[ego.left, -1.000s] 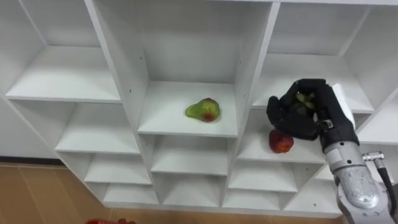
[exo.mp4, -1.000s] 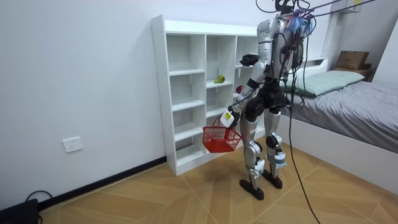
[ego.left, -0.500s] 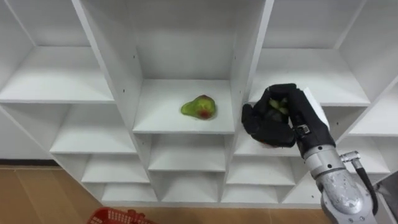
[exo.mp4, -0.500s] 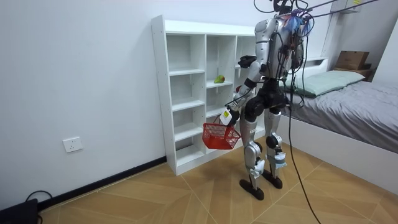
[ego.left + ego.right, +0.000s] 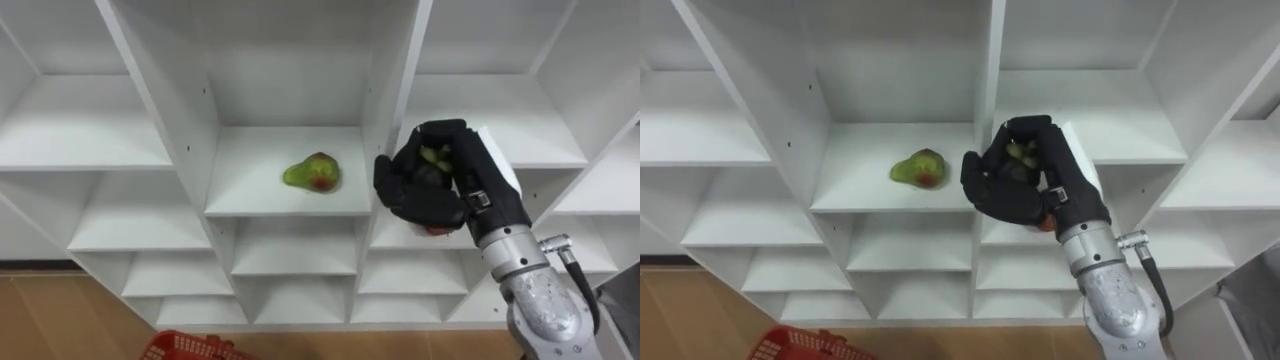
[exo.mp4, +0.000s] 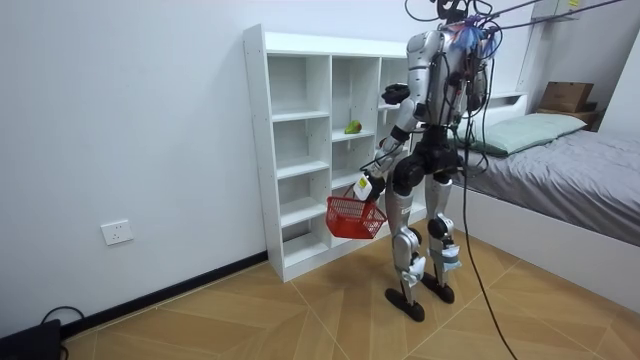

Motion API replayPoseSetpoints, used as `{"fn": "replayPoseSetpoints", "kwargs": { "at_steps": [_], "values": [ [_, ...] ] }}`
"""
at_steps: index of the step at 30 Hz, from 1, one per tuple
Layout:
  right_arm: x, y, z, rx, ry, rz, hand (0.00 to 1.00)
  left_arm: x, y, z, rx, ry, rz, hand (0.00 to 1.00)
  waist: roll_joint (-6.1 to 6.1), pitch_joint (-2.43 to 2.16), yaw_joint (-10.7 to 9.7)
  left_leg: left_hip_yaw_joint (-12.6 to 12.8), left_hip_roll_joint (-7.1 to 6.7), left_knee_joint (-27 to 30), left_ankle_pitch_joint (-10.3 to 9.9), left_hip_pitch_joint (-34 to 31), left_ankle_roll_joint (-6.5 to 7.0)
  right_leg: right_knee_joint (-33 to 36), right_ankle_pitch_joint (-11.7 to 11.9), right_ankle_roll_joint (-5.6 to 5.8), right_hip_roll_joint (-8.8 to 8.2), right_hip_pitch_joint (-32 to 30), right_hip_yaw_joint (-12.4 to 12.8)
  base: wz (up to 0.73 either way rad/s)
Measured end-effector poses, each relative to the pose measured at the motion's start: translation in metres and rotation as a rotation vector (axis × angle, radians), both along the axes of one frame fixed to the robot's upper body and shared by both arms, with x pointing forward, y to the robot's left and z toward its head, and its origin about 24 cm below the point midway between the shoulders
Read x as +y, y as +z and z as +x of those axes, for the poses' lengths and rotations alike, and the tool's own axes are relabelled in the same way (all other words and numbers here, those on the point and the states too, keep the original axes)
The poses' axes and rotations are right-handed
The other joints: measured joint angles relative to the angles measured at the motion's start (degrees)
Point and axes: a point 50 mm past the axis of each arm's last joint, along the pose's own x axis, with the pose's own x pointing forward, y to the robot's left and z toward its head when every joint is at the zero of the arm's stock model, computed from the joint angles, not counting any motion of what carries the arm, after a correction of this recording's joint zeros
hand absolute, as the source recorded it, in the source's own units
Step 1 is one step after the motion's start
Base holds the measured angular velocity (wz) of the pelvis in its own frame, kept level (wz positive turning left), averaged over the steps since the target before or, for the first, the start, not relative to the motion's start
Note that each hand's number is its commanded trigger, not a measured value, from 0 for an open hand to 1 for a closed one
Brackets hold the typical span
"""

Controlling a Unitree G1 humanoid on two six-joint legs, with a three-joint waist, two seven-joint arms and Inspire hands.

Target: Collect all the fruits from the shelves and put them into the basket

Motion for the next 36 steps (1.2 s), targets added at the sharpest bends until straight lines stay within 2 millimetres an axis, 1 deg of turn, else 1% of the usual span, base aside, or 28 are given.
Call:
{"fn": "replayPoseSetpoints", "kwargs": {
  "at_steps": [1,3,4,6,8,10,13,17,20,24,28,31,34,35,36],
  "values": [
    [0.001,-0.001,0.0,0.004,0.001,-0.007,1.0,-0.001,0.0,0.001,-0.002,-0.001,-0.002,1.0,0.0,0.04,-0.1,0.0,0.01,0.1,0.0,-0.1,0.0,0.0,0.0,-0.02,0.0,-0.1,0.0,0.0],
    [0.005,-0.004,-0.001,0.021,0.027,-0.038,1.0,-0.004,0.0,0.005,-0.008,-0.017,-0.015,1.0,0.06,0.36,0.0,0.0,0.19,0.1,0.0,-0.2,0.01,0.1,0.1,-0.12,0.06,-0.1,-0.1,0.0],
    [0.006,-0.005,-0.001,0.028,0.033,-0.039,1.0,-0.005,0.0,0.006,-0.01,-0.023,-0.02,1.0,0.07,0.38,0.0,0.0,0.48,0.1,0.0,-0.3,0.01,0.1,0.2,-0.12,0.09,-0.2,-0.1,0.0],
    [0.009,-0.009,-0.001,0.046,0.05,-0.04,1.0,-0.008,0.001,0.01,-0.017,-0.045,-0.027,1.0,0.09,0.39,0.0,-0.1,0.55,0.1,0.0,-0.9,0.0,0.1,0.3,-0.17,0.14,-0.6,-0.5,0.0],
    [0.014,-0.011,-0.002,0.057,0.074,-0.039,1.0,-0.011,0.003,0.017,-0.041,-0.07,-0.032,1.0,0.04,0.62,-0.1,-0.2,0.5,0.3,0.0,-1.3,-0.02,0.1,0.4,-0.2,0.14,-0.9,-0.9,0.04],
    [0.015,-0.014,-0.002,0.072,0.082,-0.039,1.0,-0.012,0.005,0.023,-0.064,-0.083,-0.037,1.0,-0.11,0.64,0.0,-0.3,0.49,0.5,0.0,-1.3,-0.03,0.1,0.4,-0.2,0.14,-0.9,-1.1,0.04],
    [0.015,-0.026,0.001,0.123,0.086,-0.053,1.0,-0.015,0.009,0.034,-0.102,-0.096,-0.047,1.0,-0.48,0.62,0.0,-0.4,0.48,0.9,0.0,-1.1,-0.05,0.1,0.4,-0.2,0.1,-0.8,-1.1,0.01],
    [0.02,-0.044,-0.003,0.197,0.109,-0.069,1.0,-0.02,0.013,0.049,-0.146,-0.116,-0.056,1.0,-0.82,0.9,0.2,-0.5,0.49,0.9,0.0,-1.0,-0.05,-0.1,0.4,-0.2,0.05,-0.6,-1.4,0.0],
    [0.018,-0.054,-0.005,0.24,0.106,-0.084,1.0,-0.026,0.014,0.054,-0.158,-0.129,-0.067,1.0,-0.93,0.95,0.5,-0.5,0.5,0.9,0.0,-1.1,-0.04,-0.1,0.4,-0.2,0.03,-0.8,-1.4,0.0],
    [0.017,-0.059,-0.006,0.255,0.104,-0.114,1.0,-0.031,0.016,0.058,-0.176,-0.131,-0.082,1.0,-0.93,0.94,0.3,-0.7,0.49,1.3,0.0,-1.5,-0.04,-0.1,0.4,-0.22,0.07,-0.9,-1.6,0.02],
    [0.018,-0.08,-0.013,0.345,0.115,-0.15,1.0,-0.036,0.022,0.069,-0.232,-0.125,-0.106,1.0,-1.07,0.66,0.3,-0.8,0.48,2.1,0.1,-3.1,-0.08,0.3,0.5,-0.34,0.1,-2.2,-1.7,0.01],
    [0.02,-0.093,-0.018,0.398,0.126,-0.164,1.0,-0.042,0.024,0.074,-0.246,-0.148,-0.128,1.0,-1.02,0.63,0.2,-0.9,0.49,2.6,0.1,-4.0,-0.07,0.8,0.5,-0.35,0.06,-2.9,-2.2,0.05],
    [0.019,-0.099,-0.016,0.42,0.109,-0.176,1.0,-0.046,0.027,0.081,-0.264,-0.161,-0.163,1.0,-0.78,0.57,0.5,-0.8,0.51,3.2,0.1,-5.7,-0.05,1.0,0.9,-0.53,0.08,-4.4,-2.4,0.02],
    [0.019,-0.102,-0.014,0.431,0.103,-0.177,1.0,-0.047,0.029,0.084,-0.274,-0.17,-0.171,1.0,-0.52,0.7,0.4,-0.8,0.52,3.3,0.2,-6.2,-0.03,1.0,1.1,-0.59,0.11,-4.7,-2.5,0.0],
    [0.019,-0.104,-0.013,0.438,0.098,-0.179,1.0,-0.048,0.029,0.085,-0.278,-0.176,-0.175,1.0,-0.4,0.73,0.4,-0.8,0.52,3.3,0.2,-6.4,-0.03,1.0,1.1,-0.6,0.1,-4.9,-2.5,0.0]
  ]
}}
